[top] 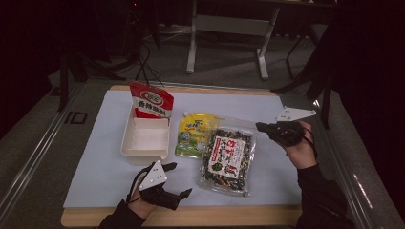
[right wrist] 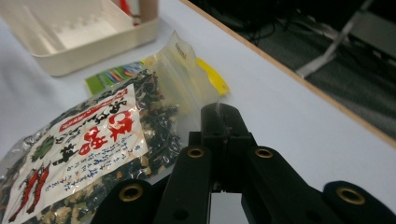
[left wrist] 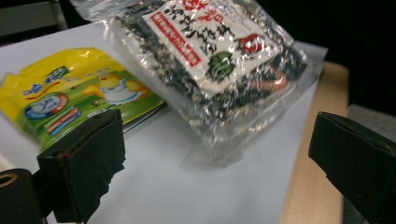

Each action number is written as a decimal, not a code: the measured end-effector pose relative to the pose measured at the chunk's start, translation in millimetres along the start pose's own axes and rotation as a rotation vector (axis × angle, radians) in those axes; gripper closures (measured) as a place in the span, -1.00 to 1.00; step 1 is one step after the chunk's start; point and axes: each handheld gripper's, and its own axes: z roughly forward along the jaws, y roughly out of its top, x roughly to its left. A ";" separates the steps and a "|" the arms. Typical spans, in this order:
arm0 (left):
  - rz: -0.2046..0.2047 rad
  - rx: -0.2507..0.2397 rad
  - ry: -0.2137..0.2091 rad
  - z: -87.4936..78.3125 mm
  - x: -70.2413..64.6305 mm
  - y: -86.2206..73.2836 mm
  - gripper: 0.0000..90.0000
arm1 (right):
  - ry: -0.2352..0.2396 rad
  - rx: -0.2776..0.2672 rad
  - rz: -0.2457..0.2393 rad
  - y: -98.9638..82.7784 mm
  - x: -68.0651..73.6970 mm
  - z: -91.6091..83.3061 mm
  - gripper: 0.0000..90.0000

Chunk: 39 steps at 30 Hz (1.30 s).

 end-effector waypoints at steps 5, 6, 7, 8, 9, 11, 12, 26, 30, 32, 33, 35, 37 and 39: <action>-0.005 -0.003 -0.009 1.4 4.3 11.3 -0.90 | 0.035 -0.033 -0.055 16.0 14.3 -5.5 1.00; -0.010 -0.004 -0.012 2.5 5.5 13.8 -0.90 | 0.036 -0.040 -0.068 19.1 16.7 -7.0 1.00; -0.011 -0.001 -0.025 4.6 6.8 17.0 -0.90 | 0.043 -0.046 -0.077 22.2 19.1 -9.1 1.00; -0.010 0.000 -0.026 6.3 7.2 18.7 -0.90 | 0.050 -0.056 -0.091 25.7 22.7 -11.7 1.00; -0.012 0.003 -0.028 8.8 7.6 20.9 -0.90 | 0.051 -0.057 -0.102 27.6 25.1 -13.2 1.00; -0.017 0.008 -0.045 14.1 8.7 24.4 -0.90 | 0.058 -0.069 -0.123 31.8 31.2 -17.3 1.00; -0.023 0.013 -0.051 17.0 9.8 25.7 -0.90 | 0.061 -0.074 -0.136 33.6 34.1 -19.5 1.00; -0.145 0.069 -0.107 57.3 29.7 34.0 -0.86 | 0.084 -0.137 -0.227 46.5 60.4 -50.0 1.00; -0.150 0.064 -0.155 66.0 36.2 34.8 -0.75 | 0.099 -0.139 -0.233 47.8 62.4 -53.4 1.00; -0.154 0.051 -0.224 69.3 39.7 36.3 -0.61 | 0.101 -0.137 -0.239 48.4 64.3 -53.8 1.00; -0.142 0.047 -0.260 70.0 40.8 37.3 -0.53 | 0.101 -0.136 -0.243 48.7 65.3 -53.8 1.00; -0.122 0.039 -0.294 69.7 43.0 38.7 -0.32 | 0.103 -0.136 -0.248 49.7 66.3 -54.0 1.00; -0.109 0.031 -0.336 66.9 44.9 40.7 -0.08 | 0.113 -0.144 -0.243 51.1 65.9 -55.5 1.00; -0.099 0.029 -0.366 62.7 45.9 43.4 0.13 | 0.103 -0.142 -0.254 52.5 66.6 -57.0 1.00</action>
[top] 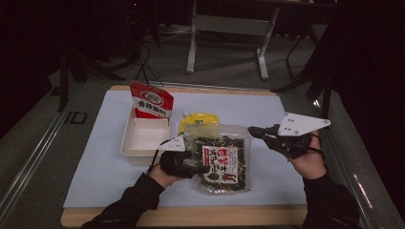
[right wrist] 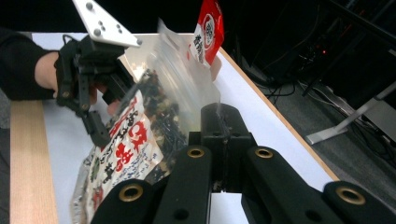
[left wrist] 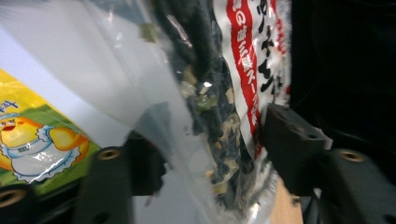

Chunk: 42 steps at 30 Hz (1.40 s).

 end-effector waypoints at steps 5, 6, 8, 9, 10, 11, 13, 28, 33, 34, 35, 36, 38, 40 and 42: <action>0.014 -0.009 -0.048 -8.1 -8.2 7.0 0.58 | -0.016 -0.005 -0.013 5.1 1.3 -5.6 1.00; 0.028 -0.009 -0.052 -9.5 -10.6 8.7 0.65 | -0.019 -0.007 -0.013 6.1 0.7 -7.1 1.00; 0.058 0.006 -0.033 -11.7 -16.9 13.5 0.70 | -0.024 -0.015 -0.009 6.8 -1.2 -9.3 1.00; 0.057 0.010 -0.037 -12.2 -20.6 16.0 0.70 | -0.027 -0.014 -0.006 6.8 -2.0 -9.8 1.00; 0.054 0.009 -0.035 -12.2 -22.6 17.2 0.71 | -0.026 -0.022 -0.001 6.7 -3.6 -11.0 1.00; 0.054 0.008 -0.032 -12.5 -25.3 18.6 0.71 | -0.021 -0.027 0.005 6.7 -4.8 -11.9 1.00; 0.056 0.015 -0.028 -13.9 -29.3 22.1 0.72 | -0.016 -0.041 0.011 7.0 -6.8 -14.5 1.00; 0.091 0.003 0.077 -40.0 -45.3 47.1 0.72 | -0.044 -0.082 0.119 -17.2 -19.0 -9.9 0.21; 0.083 -0.006 0.111 -52.2 -45.4 50.3 0.72 | -0.059 -0.085 0.172 -30.0 -20.3 -2.0 -0.14; 0.084 -0.014 0.125 -54.5 -45.5 50.5 0.72 | -0.061 -0.086 0.182 -32.9 -20.6 0.2 -0.20; 0.083 -0.019 0.137 -57.1 -45.2 51.0 0.72 | -0.065 -0.089 0.194 -36.0 -21.1 2.2 -0.25; 0.079 -0.018 0.134 -59.7 -44.1 51.9 0.72 | -0.064 -0.092 0.211 -39.0 -21.7 4.0 -0.31; 0.079 -0.030 0.156 -64.8 -43.9 53.2 0.72 | -0.070 -0.109 0.239 -45.2 -23.5 6.9 -0.46; 0.076 -0.036 0.166 -70.2 -43.1 55.3 0.72 | -0.072 -0.123 0.269 -50.7 -25.6 9.4 -0.60; 0.075 -0.038 0.178 -75.8 -41.8 57.8 0.72 | -0.062 -0.129 0.286 -55.6 -26.5 11.4 -0.69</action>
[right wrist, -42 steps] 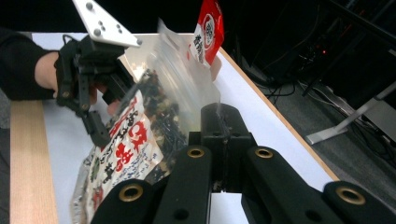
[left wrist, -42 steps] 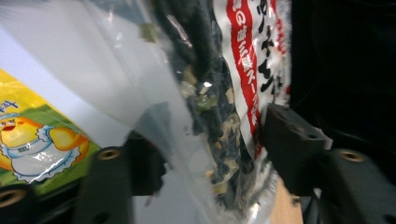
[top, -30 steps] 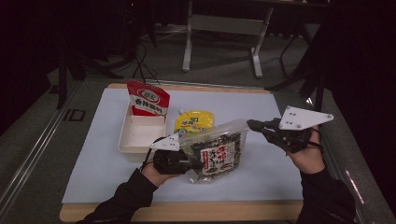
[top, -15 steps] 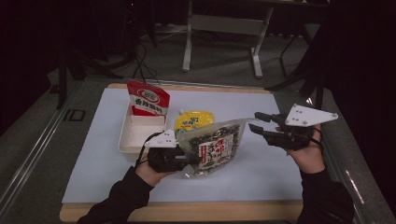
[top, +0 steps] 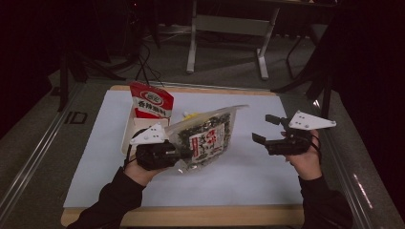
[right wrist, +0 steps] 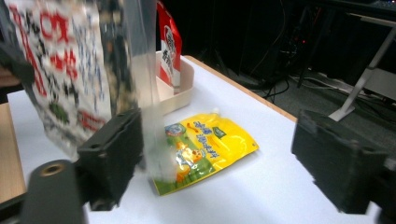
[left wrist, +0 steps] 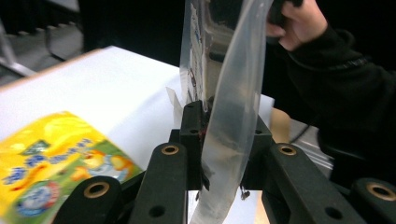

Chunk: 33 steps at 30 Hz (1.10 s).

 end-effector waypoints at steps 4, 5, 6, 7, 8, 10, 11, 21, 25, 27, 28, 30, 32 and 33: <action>-0.004 -0.016 0.044 -11.4 3.4 1.4 0.72 | 0.037 -0.001 0.004 -9.9 0.2 1.8 -0.71; -0.009 -0.024 0.056 -14.5 4.5 1.2 0.72 | 0.047 0.005 -0.001 -12.2 0.8 2.1 -0.76; -0.012 -0.022 0.054 -17.9 6.8 1.4 0.72 | 0.049 0.006 0.002 -14.5 1.1 2.3 -0.76; -0.011 -0.027 0.070 -21.5 8.2 1.3 0.72 | 0.053 0.004 0.011 -16.9 0.8 2.6 -0.71; -0.015 -0.030 0.083 -25.0 9.6 1.6 0.72 | 0.059 0.013 0.015 -19.6 1.0 3.1 -0.70; -0.020 -0.038 0.107 -33.4 12.8 2.3 0.72 | 0.042 0.022 -0.008 -25.3 2.9 4.2 -0.69; -0.018 -0.036 0.113 -37.7 14.9 2.9 0.72 | 0.052 0.023 -0.007 -28.2 3.2 4.8 -0.69; -0.031 -0.037 0.269 -77.5 38.5 -3.1 0.72 | 0.097 0.027 0.018 -45.1 1.8 8.9 -0.69; -0.044 -0.027 0.303 -89.2 50.3 -10.7 0.72 | 0.100 0.026 0.021 -47.4 1.0 10.7 -0.68; -0.050 -0.020 0.326 -93.6 55.6 -15.0 0.72 | 0.105 0.021 0.026 -47.7 0.6 10.6 -0.68; -0.050 -0.020 0.326 -93.6 55.6 -15.0 0.72 | 0.105 0.021 0.025 -47.7 0.6 10.6 -0.68; -0.056 0.001 0.332 -97.5 61.7 -18.9 0.72 | 0.105 0.021 0.025 -47.8 0.6 10.2 -0.68; -0.069 0.019 0.346 -102.0 70.2 -24.5 0.72 | 0.101 0.024 0.026 -48.1 0.3 10.0 -0.68; -0.073 0.022 0.350 -103.3 73.0 -26.1 0.72 | 0.101 0.025 0.026 -48.3 0.2 9.9 -0.68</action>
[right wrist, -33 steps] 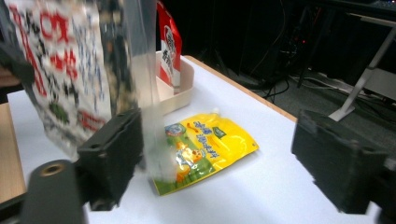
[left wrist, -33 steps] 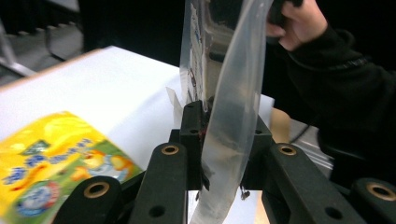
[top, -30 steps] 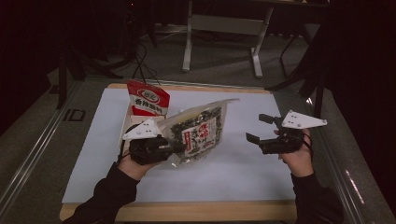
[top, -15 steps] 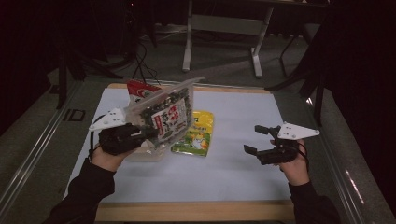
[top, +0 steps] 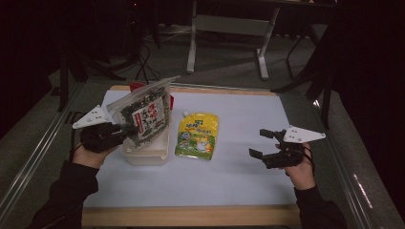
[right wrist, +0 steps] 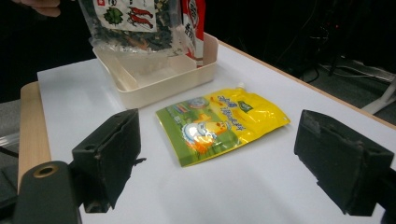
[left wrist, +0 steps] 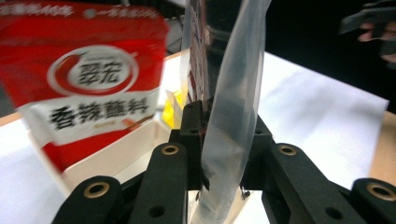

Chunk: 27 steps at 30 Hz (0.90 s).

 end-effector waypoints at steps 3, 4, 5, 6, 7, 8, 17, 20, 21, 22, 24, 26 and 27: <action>-0.009 -0.001 -0.002 0.3 6.6 -2.5 0.72 | 0.002 -0.002 0.008 -1.1 -0.8 0.9 -0.68; -0.012 0.001 0.004 1.3 9.3 -3.6 0.72 | 0.003 -0.001 0.009 -1.4 -1.0 1.5 -0.68; -0.009 0.019 0.023 4.4 13.3 -5.5 0.72 | 0.004 0.000 0.009 -1.6 -1.2 2.0 -0.68; -0.012 0.031 0.015 6.4 15.7 -6.2 0.72 | 0.005 0.003 0.011 -1.7 -1.0 2.6 -0.68; -0.009 0.042 0.022 8.9 17.0 -6.9 0.72 | 0.004 0.006 0.009 -1.6 -0.8 3.3 -0.68; -0.007 0.047 0.021 10.6 17.7 -7.3 0.72 | 0.006 0.007 0.007 -1.5 -0.6 3.9 -0.68; 0.007 0.093 0.013 25.3 28.7 -6.6 0.72 | 0.011 0.016 0.011 -2.1 -0.9 7.1 -0.68; 0.012 0.096 -0.001 27.9 33.4 -8.8 0.72 | 0.014 0.019 0.010 -2.7 -0.8 7.9 -0.68; 0.012 0.096 -0.003 28.7 34.8 -10.4 0.72 | 0.016 0.020 0.011 -2.9 -0.8 8.1 -0.68; 0.009 0.092 -0.007 29.7 36.3 -12.7 0.72 | 0.017 0.021 0.011 -3.1 -0.9 8.3 -0.68; 0.005 0.094 -0.005 31.0 37.9 -15.5 0.72 | 0.017 0.021 0.015 -3.7 -1.2 8.2 -0.68; -0.013 0.071 -0.013 32.3 42.0 -22.0 0.72 | 0.017 0.023 0.016 -4.1 -1.4 8.2 -0.68; -0.013 0.071 -0.013 32.3 42.0 -22.0 0.72 | 0.017 0.024 0.016 -4.2 -1.4 8.2 -0.68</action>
